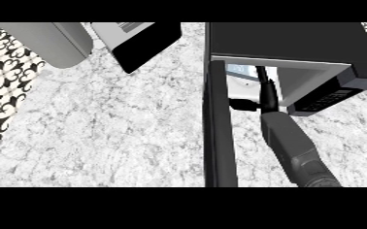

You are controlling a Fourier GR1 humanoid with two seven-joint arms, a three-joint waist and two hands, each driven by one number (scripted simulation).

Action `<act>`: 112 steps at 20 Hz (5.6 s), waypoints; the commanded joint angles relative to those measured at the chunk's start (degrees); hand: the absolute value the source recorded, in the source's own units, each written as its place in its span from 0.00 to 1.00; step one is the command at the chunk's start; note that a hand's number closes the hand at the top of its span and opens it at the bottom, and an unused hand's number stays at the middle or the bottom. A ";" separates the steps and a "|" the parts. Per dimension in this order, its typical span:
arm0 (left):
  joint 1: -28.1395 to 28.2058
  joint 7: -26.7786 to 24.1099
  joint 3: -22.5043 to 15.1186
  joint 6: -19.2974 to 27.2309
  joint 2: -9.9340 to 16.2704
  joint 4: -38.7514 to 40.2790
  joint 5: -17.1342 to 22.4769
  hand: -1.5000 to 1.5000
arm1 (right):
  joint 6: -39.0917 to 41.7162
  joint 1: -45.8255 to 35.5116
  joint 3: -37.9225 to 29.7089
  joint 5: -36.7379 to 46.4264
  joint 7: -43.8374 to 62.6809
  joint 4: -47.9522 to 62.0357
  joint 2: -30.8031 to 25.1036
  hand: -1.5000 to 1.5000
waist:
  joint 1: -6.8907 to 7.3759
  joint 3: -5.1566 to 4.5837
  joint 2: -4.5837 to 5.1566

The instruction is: Pick up the milk, place it into the microwave and close the microwave

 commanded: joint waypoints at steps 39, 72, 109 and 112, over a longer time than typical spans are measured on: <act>-20.73 22.63 -19.82 5.01 -8.23 9.16 -23.32 1.00 | 35.02 47.68 -0.96 -14.37 -5.74 -34.02 -13.53 0.00 | -4.98 -0.15 -1.29; -62.22 31.41 -41.05 14.78 -22.28 47.72 -15.37 1.00 | 47.06 47.97 2.84 -24.18 -2.26 -39.97 -23.27 0.00 | -8.54 -0.29 -0.47; -100.02 33.15 -34.16 36.28 -22.28 57.94 8.23 1.00 | 49.71 40.86 10.77 -35.01 13.28 -61.05 -29.41 0.00 | -24.50 0.09 2.94; -102.05 33.05 -34.27 36.72 -22.27 59.37 9.09 1.00 | 49.97 39.67 11.08 -36.09 14.54 -61.43 -29.59 0.00 | -25.55 0.24 3.54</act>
